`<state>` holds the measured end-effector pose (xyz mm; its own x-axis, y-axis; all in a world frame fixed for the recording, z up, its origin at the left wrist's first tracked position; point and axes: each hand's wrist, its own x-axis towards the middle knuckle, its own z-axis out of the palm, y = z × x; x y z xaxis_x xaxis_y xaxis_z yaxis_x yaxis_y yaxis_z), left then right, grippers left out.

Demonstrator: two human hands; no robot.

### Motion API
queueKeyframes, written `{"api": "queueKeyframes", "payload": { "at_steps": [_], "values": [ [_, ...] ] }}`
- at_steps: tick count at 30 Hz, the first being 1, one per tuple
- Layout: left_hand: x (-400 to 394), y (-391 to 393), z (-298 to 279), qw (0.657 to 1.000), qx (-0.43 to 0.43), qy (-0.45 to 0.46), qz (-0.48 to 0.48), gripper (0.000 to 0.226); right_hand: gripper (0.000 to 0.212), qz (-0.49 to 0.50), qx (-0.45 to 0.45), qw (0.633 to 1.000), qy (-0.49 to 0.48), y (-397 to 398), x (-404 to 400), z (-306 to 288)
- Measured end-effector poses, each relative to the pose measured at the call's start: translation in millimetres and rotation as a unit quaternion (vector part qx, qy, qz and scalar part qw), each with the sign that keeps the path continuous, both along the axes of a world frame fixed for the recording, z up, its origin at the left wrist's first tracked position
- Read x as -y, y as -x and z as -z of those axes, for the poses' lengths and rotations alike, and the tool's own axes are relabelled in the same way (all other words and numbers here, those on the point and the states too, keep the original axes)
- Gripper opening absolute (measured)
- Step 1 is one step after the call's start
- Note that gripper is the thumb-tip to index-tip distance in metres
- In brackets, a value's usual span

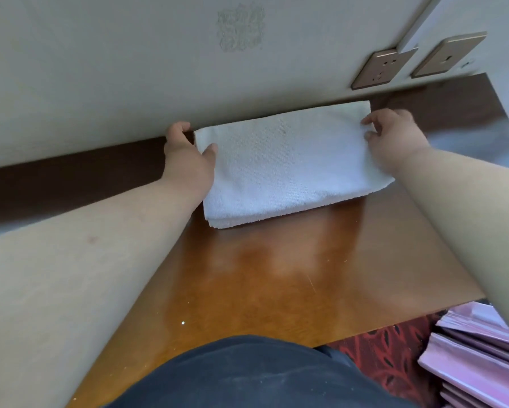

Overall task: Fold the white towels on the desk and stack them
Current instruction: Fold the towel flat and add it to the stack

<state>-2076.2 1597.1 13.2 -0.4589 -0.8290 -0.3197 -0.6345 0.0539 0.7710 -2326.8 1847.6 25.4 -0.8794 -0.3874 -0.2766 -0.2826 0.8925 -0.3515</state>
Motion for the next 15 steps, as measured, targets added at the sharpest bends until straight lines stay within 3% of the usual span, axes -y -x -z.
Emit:
{"api": "queueKeyframes", "payload": {
  "at_steps": [2, 4, 7, 9, 12, 15],
  "values": [
    [-12, -6, -5, 0.984, 0.081, 0.149, 0.047, 0.063, 0.039, -0.021, -0.106, 0.994, 0.011, -19, 2, -2],
    [-34, -11, -9, 0.938, 0.130, 0.260, 0.191, 0.064, 0.043, -0.105, -0.159, 0.980, 0.051, -46, 8, -4],
    [-77, -23, 4, 0.832, 0.233, 0.270, 0.424, 0.065, 0.059, -0.226, -0.100, 0.966, -0.075, -74, 6, 10],
    [-83, -32, 13, 0.784, 0.265, 0.254, 0.501, 0.068, 0.072, -0.211, -0.044, 0.964, -0.156, -71, -2, 21],
    [-63, -46, 0, 0.777, 0.271, 0.229, 0.520, 0.070, 0.081, -0.160, -0.033, 0.966, -0.198, -52, -8, 18],
    [-37, -83, -40, 0.805, 0.289, 0.219, 0.469, 0.070, 0.083, -0.137, -0.063, 0.966, -0.209, -52, 6, -5]
  ]
}}
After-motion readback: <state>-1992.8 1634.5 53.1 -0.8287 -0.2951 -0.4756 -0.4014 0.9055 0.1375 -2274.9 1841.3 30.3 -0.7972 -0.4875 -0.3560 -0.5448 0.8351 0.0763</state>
